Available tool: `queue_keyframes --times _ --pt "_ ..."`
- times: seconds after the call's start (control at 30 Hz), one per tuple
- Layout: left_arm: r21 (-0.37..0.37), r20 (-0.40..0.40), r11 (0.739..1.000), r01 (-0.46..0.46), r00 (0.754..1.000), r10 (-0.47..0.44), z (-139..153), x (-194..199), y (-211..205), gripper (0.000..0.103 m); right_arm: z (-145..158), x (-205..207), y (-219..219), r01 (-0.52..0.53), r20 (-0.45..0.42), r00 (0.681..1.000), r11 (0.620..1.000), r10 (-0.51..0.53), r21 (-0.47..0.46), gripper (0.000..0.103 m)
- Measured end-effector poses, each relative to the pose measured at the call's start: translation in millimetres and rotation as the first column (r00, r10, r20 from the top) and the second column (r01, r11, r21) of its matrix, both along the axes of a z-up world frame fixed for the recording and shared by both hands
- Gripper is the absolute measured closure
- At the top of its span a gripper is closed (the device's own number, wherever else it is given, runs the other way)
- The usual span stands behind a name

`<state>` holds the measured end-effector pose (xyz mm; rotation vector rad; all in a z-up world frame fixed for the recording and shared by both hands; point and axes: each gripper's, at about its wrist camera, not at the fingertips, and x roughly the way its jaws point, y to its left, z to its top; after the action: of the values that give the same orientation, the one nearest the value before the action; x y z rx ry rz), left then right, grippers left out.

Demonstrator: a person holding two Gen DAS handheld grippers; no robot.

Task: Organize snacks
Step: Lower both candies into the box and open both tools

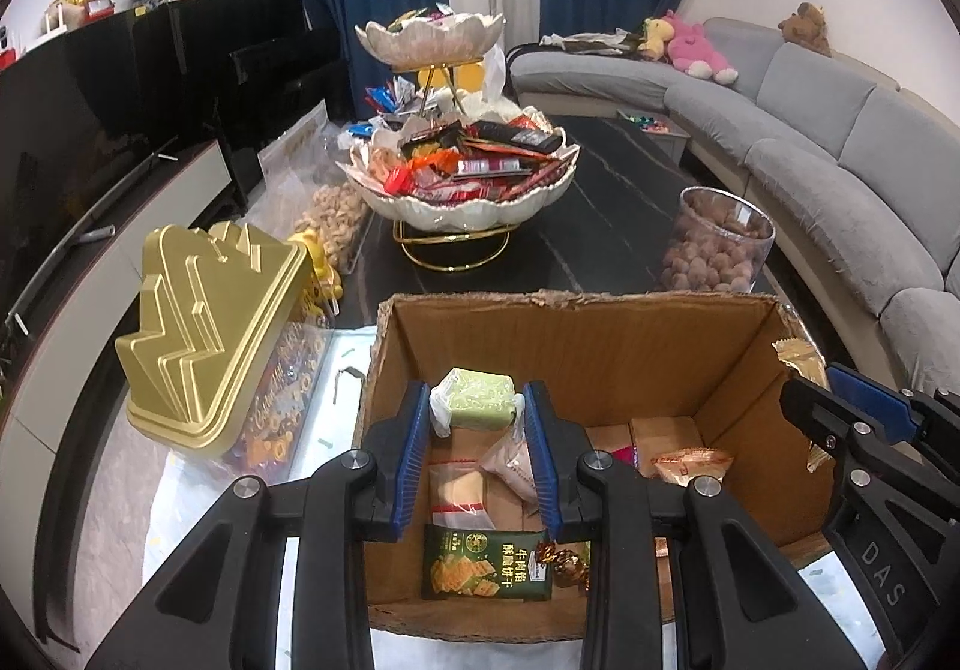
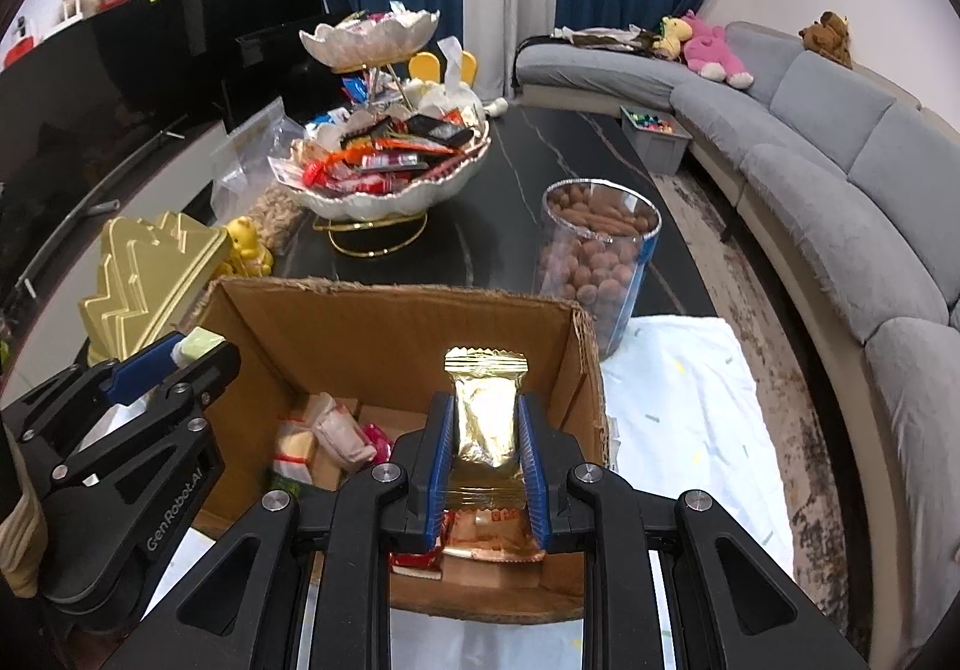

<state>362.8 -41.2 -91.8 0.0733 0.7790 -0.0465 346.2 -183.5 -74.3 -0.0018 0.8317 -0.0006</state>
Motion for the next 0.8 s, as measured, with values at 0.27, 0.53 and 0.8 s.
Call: queue_keyframes --times 0.27,0.53,0.8 --pt "0.003 0.001 1.000 -0.005 1.000 0.005 1.1 -2.4 0.5 0.050 0.3 -0.6 1.1 -0.006 0.009 1.000 1.000 0.006 -0.016 0.077" --pt "0.009 0.024 1.000 -0.021 1.000 0.021 10.4 -10.9 7.3 0.028 13.2 -9.0 1.0 0.015 0.045 0.999 0.999 -0.014 -0.031 0.037" --pt "0.020 0.051 0.999 -0.037 0.998 0.036 21.9 -22.4 11.3 0.015 23.1 -18.5 -6.8 0.058 0.049 0.997 0.998 -0.056 -0.025 0.029"
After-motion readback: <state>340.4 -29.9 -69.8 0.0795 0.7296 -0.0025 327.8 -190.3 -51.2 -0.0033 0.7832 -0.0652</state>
